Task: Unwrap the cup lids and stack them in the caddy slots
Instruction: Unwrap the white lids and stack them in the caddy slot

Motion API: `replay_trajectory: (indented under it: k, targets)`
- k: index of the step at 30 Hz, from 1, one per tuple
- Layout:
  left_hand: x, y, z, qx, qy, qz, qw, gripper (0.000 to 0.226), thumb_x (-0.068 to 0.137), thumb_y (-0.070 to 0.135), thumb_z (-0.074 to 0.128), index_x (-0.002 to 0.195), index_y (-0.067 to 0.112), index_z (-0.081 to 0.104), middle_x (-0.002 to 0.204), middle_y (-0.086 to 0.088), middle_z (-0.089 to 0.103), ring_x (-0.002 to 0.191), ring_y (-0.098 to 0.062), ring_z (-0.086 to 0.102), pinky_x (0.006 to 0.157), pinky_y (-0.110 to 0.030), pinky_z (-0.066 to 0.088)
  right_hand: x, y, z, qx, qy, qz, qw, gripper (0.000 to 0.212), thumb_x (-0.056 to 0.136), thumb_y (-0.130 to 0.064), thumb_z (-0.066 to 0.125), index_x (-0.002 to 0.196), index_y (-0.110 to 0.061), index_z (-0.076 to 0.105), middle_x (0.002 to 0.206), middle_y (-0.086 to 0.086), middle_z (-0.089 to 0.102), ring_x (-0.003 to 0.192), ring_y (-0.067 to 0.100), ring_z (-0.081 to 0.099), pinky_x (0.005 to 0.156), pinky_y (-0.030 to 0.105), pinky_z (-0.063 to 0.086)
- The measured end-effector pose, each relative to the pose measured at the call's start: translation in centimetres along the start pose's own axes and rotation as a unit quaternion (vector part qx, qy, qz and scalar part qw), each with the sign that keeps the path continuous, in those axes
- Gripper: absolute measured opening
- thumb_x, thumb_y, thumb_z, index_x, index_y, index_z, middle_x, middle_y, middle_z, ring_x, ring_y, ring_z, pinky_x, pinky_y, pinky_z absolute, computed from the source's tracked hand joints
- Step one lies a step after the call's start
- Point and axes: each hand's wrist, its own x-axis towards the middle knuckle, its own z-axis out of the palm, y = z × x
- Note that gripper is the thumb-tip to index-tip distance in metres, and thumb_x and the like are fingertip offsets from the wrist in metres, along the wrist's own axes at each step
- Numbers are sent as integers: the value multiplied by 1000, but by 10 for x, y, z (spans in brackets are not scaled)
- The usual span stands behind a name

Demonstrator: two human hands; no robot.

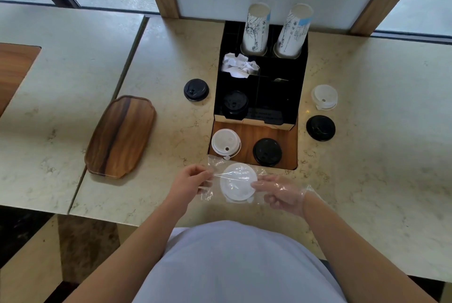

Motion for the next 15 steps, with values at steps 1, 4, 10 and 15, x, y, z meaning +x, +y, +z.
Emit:
replay_trajectory:
  k: [1, 4, 10, 15]
  targets:
    - [2, -2, -4, 2, 6, -8, 1000, 7, 91, 17, 72, 87, 11, 71, 82, -3, 78, 71, -14, 71, 62, -26, 53, 0, 2, -1, -1, -2, 3, 1000, 50, 82, -36, 81, 126, -17, 65, 105, 2, 71, 56, 5, 40, 47, 16, 33]
    - [6, -9, -13, 17, 17, -30, 999, 12, 86, 18, 77, 88, 8, 70, 75, -1, 76, 67, -10, 70, 63, -25, 52, 0, 9, -3, 5, -5, 11, 1000, 45, 82, -38, 81, 121, -21, 69, 107, 5, 72, 57, 5, 43, 50, 16, 38]
    - [13, -19, -21, -3, 33, -46, 998, 18, 82, 16, 82, 85, 9, 66, 71, -1, 74, 59, -10, 67, 58, -25, 52, -2, 15, -4, 44, -2, 29, 999, 43, 86, -29, 79, 125, -16, 67, 100, 8, 66, 62, 7, 49, 57, 18, 45]
    - [14, -18, -39, -47, 40, -49, 997, 18, 86, 16, 78, 93, 4, 67, 83, -13, 78, 62, -15, 69, 57, -24, 53, -4, 13, -6, 75, 19, 12, 997, 44, 83, -24, 82, 122, -13, 67, 96, 10, 76, 71, 14, 65, 66, 24, 56]
